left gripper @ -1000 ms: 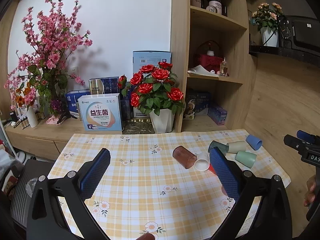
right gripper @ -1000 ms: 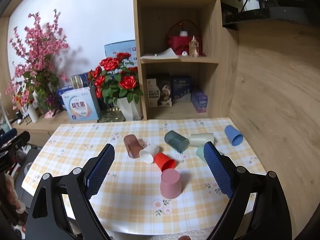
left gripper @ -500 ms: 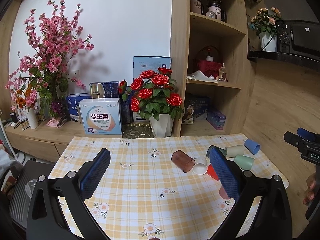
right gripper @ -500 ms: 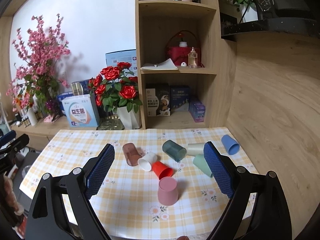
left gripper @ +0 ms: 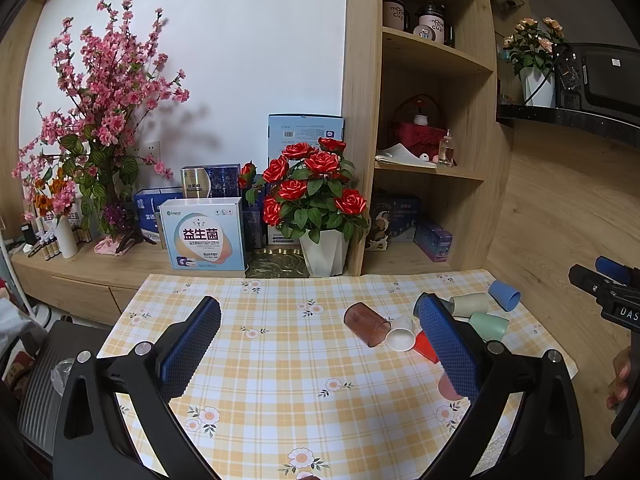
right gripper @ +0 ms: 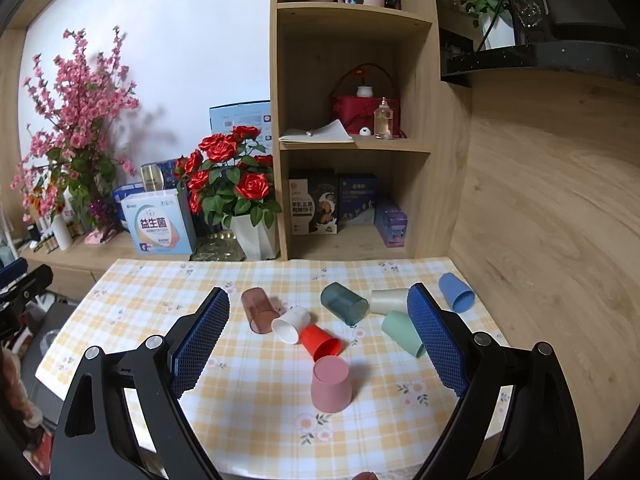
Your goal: Flip cup upside down
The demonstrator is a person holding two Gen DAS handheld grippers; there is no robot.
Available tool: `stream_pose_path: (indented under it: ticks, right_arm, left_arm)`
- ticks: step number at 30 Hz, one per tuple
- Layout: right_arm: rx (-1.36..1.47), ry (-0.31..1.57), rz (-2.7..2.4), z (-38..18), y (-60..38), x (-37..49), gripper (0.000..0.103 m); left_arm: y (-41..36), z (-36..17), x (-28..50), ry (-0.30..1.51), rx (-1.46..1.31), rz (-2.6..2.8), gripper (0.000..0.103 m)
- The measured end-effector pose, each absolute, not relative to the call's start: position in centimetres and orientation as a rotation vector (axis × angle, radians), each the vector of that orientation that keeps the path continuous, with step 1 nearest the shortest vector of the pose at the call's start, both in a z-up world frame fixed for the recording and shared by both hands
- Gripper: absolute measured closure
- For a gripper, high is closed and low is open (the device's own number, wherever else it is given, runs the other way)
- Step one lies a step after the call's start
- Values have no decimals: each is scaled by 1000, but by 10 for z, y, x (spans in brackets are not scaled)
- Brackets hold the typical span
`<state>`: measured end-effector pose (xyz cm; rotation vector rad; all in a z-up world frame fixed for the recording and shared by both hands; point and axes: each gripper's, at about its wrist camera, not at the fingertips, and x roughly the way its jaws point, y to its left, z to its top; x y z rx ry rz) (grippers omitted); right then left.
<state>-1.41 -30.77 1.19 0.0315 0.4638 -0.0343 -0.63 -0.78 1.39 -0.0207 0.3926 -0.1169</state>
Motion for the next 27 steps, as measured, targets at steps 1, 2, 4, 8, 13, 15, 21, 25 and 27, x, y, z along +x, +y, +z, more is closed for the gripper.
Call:
stream_pose_path:
  ticks: [1,2,4,8,13,15,21,25,27]
  right_arm:
    - [30,462,-35,13,-308,-14,16]
    - [29,460,-36,13,-308,-14,16]
    - [28,459,-36,14,-308,-14,16]
    - [26,456,-35,14,-308,-15,16]
    - [17,433,-27,19,-310,-16,16]
    - [15,433,-25,20,-309,-16,16]
    - [18,433,-23,19,-310,-16,16]
    - [16,431,-18,19,-310,-16,16]
    - [14,430,-21,18,-309,-16,16]
  left_arm:
    - [-8,14,-6,393,-20,-117,6]
    - [-8,14,-6,392,-21,-116,6]
    - [-8,14,-6,393,-20,-117,6]
    - [-9,15,-7,393,-19,-120,6]
    - [-10,16,-8,391,-18,-121,6]
    - [-10,17,-9,389,-17,-120,6]
    - [-10,19,-12,385,-13,-126,6]
    - [-9,19,-12,386,-14,-127,6]
    - [-9,18,-12,387,-16,-128,6]
